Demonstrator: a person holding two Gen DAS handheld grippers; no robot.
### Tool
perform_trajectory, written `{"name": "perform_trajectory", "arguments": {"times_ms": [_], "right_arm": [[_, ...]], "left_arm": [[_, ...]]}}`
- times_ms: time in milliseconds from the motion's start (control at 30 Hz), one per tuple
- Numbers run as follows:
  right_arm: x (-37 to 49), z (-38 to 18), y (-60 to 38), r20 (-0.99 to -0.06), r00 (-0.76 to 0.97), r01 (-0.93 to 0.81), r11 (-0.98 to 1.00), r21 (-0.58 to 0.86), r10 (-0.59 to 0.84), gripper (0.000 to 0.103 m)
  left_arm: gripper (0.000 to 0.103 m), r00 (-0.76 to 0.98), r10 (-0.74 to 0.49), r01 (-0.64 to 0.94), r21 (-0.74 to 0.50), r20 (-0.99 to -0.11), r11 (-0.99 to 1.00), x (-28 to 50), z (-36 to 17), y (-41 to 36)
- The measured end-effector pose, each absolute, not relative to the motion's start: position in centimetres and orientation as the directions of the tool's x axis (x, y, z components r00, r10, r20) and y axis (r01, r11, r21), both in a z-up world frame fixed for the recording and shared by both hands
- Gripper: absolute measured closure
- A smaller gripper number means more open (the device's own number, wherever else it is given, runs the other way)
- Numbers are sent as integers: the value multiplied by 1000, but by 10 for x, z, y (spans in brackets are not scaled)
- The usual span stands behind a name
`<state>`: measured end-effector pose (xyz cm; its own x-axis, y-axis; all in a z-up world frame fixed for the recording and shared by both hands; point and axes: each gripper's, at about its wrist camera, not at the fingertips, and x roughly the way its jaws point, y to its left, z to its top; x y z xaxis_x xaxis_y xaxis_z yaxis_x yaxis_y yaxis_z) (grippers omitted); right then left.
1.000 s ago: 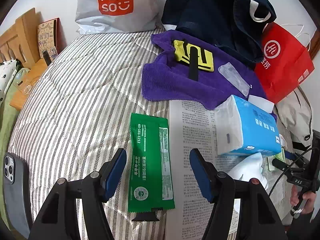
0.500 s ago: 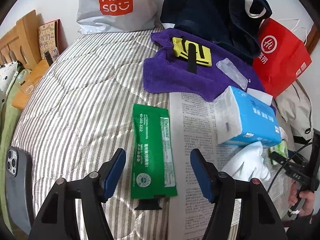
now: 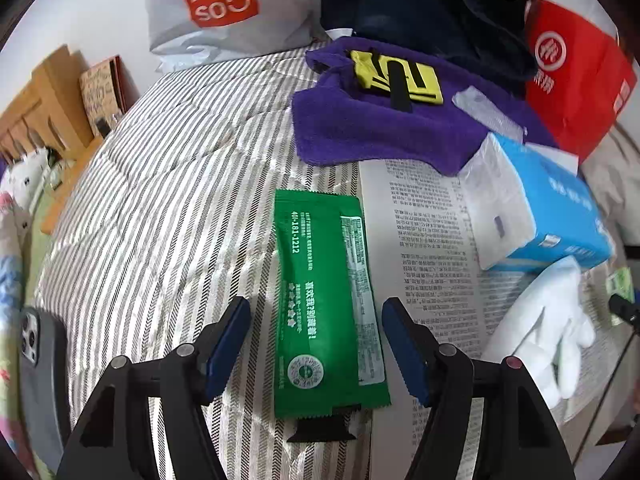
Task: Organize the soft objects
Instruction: 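Grasp the green packet with left tool while right tool grasps green leaf-print tissue pack, then lower green packet onto yellow pouch with left tool while right tool sets tissue pack on towel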
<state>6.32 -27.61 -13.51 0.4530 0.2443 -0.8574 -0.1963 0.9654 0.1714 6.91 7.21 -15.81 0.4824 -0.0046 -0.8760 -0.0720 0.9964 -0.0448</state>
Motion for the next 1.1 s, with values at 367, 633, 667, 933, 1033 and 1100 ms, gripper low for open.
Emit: {"name": "perform_trajectory", "arguments": {"times_ms": [367,633,667,933,1033,1100], "right_arm": [[62,-140,-273,-862,436,-206,961,185,260,29],[62,-144,-275,-867,425,-204,961,189,261,29],[61,-144,-275,-866,426,-205,960,190,262,29],[64,-143,-275,-866,424,-201,960,195,264,29],[64,-139,-277,-864,430,-199,961,191,261,29],[64,-135,-279,-860,439,-193,962,193,260,29]], "left_arm": [[42,477,-4,-39,-26,-879,999,82,-160,57],[72,489,-9,-67,-47,-872,997,84,-157,62],[72,484,-16,-68,-56,-875,996,83,-157,63],[77,497,-37,-90,-94,-867,992,84,-155,69],[77,513,-37,-97,-101,-857,990,80,-145,74],[77,528,-38,-104,-109,-849,989,80,-137,78]]}}
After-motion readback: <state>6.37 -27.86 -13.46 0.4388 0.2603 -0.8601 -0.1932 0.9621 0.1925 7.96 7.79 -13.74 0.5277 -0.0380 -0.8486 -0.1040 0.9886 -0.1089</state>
